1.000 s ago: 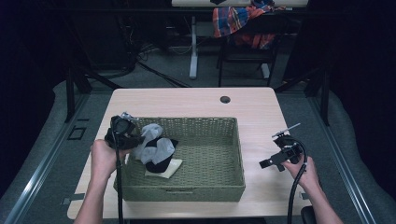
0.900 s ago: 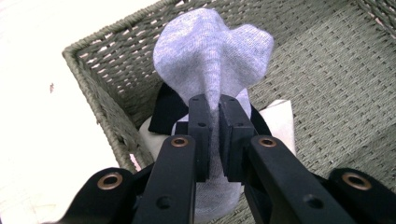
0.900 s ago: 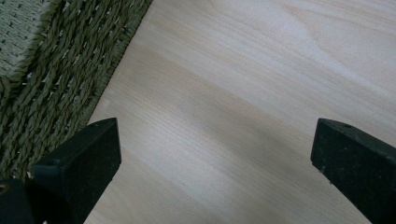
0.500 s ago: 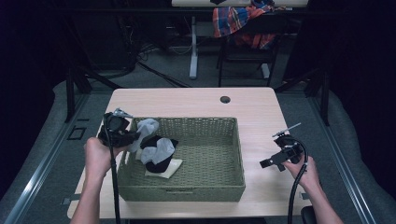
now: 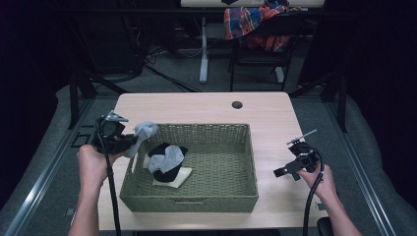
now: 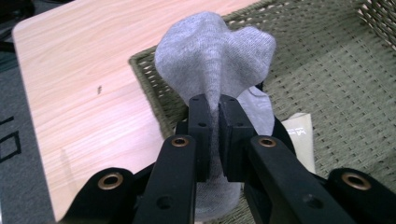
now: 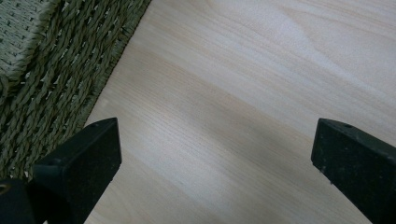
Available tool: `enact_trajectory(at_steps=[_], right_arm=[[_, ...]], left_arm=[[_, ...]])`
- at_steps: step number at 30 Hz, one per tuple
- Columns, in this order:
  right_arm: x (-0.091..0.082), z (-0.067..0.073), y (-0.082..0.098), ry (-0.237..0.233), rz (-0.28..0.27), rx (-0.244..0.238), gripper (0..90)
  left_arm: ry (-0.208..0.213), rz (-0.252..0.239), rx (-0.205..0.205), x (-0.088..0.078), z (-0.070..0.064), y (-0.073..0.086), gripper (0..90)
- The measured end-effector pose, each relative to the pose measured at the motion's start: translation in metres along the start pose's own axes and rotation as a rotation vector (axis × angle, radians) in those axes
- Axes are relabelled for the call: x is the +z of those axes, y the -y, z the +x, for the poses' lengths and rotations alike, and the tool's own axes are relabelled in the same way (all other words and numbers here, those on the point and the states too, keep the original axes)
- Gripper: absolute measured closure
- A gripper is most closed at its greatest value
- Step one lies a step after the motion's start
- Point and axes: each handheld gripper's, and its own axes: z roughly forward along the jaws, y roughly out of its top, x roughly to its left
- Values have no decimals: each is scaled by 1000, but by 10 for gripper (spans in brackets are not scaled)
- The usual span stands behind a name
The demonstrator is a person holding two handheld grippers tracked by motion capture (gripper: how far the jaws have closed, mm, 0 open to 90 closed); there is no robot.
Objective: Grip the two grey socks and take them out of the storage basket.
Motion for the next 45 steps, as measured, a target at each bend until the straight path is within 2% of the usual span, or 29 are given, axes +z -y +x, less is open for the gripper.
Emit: enact_trajectory(at_steps=[7,9,12,20,22,24,25,29,35,37,41,44,45], right_arm=[[0,0,0,5,1,-2,14],[-3,-2,-1,4,34,-28,14],[-2,-2,-1,2,25,-19,14],[-2,-2,-1,-1,35,-21,12],[0,-2,0,-4,13,-5,12],[-2,-3,-1,-1,39,-25,12],[0,-1,0,-3,7,0,12],[1,0,0,1,10,4,11],[1,-1,0,-8,10,0,11],[1,-1,0,-5,20,-2,11],[0,-2,-1,-5,51,-24,9],[-1,-1,-1,-7,45,-22,8],[1,0,1,-5,20,-1,8]], left_arm=[[-35,-19,-43,-7,13,8,850],[-44,-17,-52,-9,18,10,850],[-65,-31,-79,-13,25,15,850],[-70,-45,-159,-16,46,30,850],[-78,-38,-173,-14,50,33,850],[-83,-27,-187,-9,55,38,850],[-85,-26,-194,-7,56,40,850],[-83,-16,-226,2,63,48,850],[-86,7,-252,14,72,60,850],[-131,32,-238,19,72,61,850],[-131,52,-247,28,74,65,850],[-135,76,-251,37,74,68,850],[-137,76,-249,39,74,69,850]])
